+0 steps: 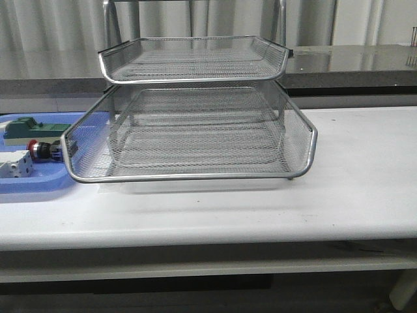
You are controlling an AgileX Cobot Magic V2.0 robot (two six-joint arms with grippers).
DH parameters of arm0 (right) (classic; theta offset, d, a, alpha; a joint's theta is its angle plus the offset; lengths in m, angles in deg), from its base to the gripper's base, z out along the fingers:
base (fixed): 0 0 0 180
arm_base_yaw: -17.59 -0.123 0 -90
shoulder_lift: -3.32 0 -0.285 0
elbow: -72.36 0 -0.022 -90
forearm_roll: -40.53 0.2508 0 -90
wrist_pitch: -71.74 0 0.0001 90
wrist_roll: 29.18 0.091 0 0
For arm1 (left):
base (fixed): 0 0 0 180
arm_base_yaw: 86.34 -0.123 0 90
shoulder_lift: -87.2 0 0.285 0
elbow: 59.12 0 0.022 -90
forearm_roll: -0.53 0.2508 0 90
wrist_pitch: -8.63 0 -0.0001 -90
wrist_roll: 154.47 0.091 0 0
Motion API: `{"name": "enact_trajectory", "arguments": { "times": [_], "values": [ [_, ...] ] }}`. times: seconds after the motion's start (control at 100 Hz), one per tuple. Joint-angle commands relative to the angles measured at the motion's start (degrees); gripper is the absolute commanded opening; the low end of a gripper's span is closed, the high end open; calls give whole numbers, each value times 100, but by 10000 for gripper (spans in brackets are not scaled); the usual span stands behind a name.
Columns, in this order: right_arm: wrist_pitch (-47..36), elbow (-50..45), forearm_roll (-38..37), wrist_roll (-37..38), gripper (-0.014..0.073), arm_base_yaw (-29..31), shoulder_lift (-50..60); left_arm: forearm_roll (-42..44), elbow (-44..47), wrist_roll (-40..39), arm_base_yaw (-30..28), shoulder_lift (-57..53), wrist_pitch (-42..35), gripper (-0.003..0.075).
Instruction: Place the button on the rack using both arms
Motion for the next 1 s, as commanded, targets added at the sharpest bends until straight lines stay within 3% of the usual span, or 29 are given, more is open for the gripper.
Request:
{"name": "enact_trajectory", "arguments": {
  "times": [0.0, 0.6, 0.78, 0.99],
  "values": [
    [-324, 191, -89, 1, -70, 0, -18, -26, 262, -54, -12, -202, -450, -20],
    [-324, 191, -89, 1, -70, 0, -18, -26, 262, -54, -12, -202, -450, -20],
    [-324, 191, -89, 1, -70, 0, -18, -26, 247, -54, -12, -202, -971, -20],
    [-324, 191, -89, 1, -70, 0, -18, -521, -265, -54, -12, 55, -584, -20]
  ]
}}
